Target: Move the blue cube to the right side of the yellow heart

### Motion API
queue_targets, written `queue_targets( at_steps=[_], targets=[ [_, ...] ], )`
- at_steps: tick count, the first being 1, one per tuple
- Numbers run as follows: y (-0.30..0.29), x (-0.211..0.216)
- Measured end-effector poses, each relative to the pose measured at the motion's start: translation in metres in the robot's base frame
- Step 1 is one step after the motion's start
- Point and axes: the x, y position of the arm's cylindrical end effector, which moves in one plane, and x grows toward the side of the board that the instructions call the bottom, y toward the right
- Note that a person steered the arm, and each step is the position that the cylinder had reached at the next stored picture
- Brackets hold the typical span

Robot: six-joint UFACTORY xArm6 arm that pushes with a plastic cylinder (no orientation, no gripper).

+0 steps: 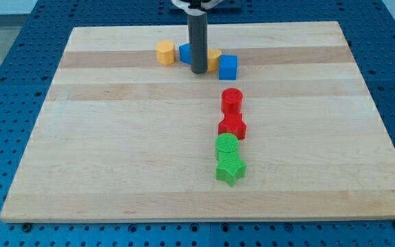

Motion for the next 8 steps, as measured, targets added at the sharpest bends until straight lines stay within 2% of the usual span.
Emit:
queue_targets(
  at_steps=[2, 3, 4, 5, 6, 8],
  targets=[
    [0.000, -0.002],
    [0.000, 0.024],
    [0.005, 0.081],
    [0.040, 0.074],
    [0.042, 0.072],
    [0.042, 0.024]
  ],
)
